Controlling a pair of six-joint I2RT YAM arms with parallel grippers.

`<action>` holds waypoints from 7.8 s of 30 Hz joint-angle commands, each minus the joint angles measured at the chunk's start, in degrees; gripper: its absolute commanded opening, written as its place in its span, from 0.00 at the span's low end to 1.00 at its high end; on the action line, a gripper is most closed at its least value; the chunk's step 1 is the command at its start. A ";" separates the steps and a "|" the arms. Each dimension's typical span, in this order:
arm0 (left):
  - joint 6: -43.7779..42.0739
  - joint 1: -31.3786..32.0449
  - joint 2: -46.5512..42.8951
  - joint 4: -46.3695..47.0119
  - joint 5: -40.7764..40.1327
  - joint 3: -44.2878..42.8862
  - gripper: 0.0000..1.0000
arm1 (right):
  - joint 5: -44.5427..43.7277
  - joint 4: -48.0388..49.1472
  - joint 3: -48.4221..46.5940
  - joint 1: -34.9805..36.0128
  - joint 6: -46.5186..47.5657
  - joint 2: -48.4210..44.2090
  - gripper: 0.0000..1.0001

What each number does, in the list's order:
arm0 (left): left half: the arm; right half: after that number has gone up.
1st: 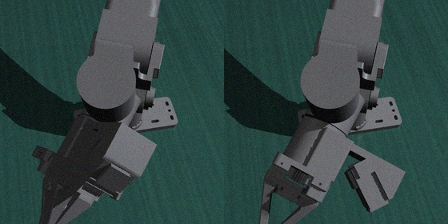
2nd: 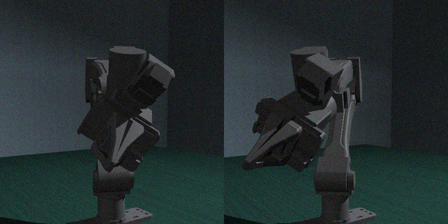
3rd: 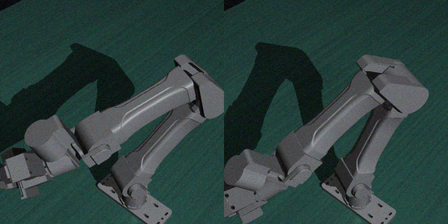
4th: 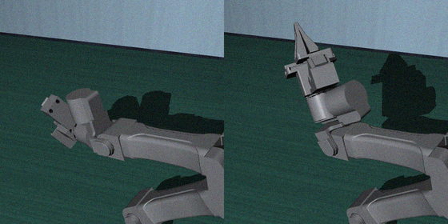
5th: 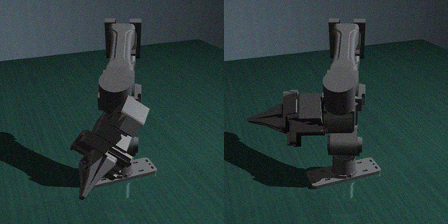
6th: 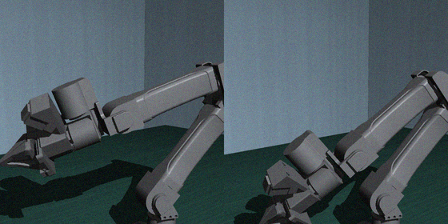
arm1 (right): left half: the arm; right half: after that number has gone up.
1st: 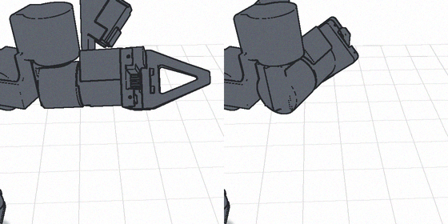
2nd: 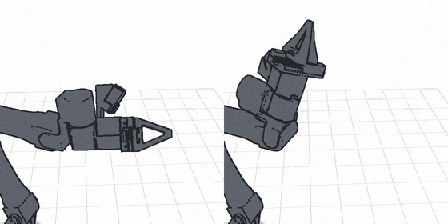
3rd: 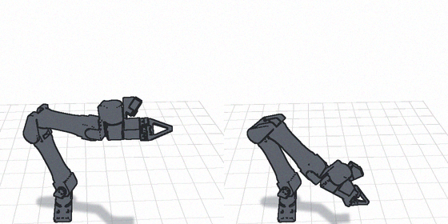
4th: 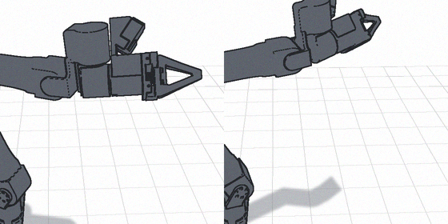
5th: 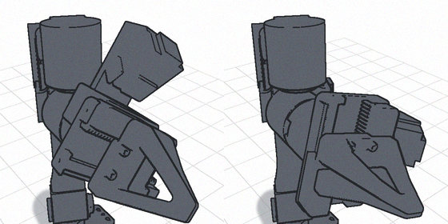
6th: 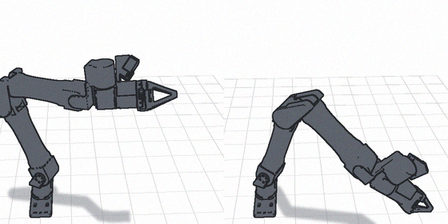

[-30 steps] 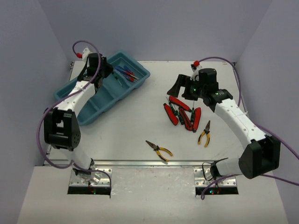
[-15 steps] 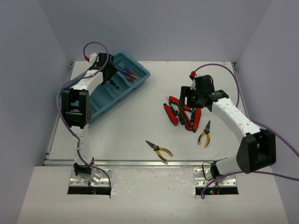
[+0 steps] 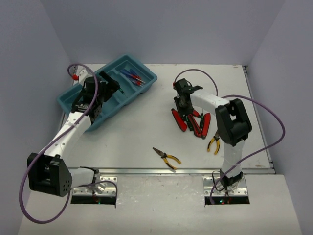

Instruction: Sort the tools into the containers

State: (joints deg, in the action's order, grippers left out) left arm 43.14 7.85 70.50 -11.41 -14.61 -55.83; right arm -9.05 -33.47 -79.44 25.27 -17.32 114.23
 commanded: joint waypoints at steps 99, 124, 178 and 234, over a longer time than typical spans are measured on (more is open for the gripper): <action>-5.29 -3.37 1.51 -0.39 15.36 -8.95 1.00 | -6.91 -2.45 5.41 1.08 -2.70 -0.13 0.34; 6.09 15.45 9.76 45.11 47.10 8.39 0.94 | 46.63 33.58 27.19 2.06 -16.04 -36.98 0.00; -5.25 -1.78 7.89 -1.24 9.17 -9.99 1.00 | -7.90 -2.37 9.93 -8.92 -10.45 -12.42 0.49; -9.03 8.98 1.16 -0.12 14.02 0.90 1.00 | 0.26 4.23 18.34 -15.87 -10.20 -13.74 0.34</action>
State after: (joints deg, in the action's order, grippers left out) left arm 34.93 16.02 71.51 -14.42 -0.84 -55.16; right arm -8.50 -28.82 -59.92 9.67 -28.25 102.06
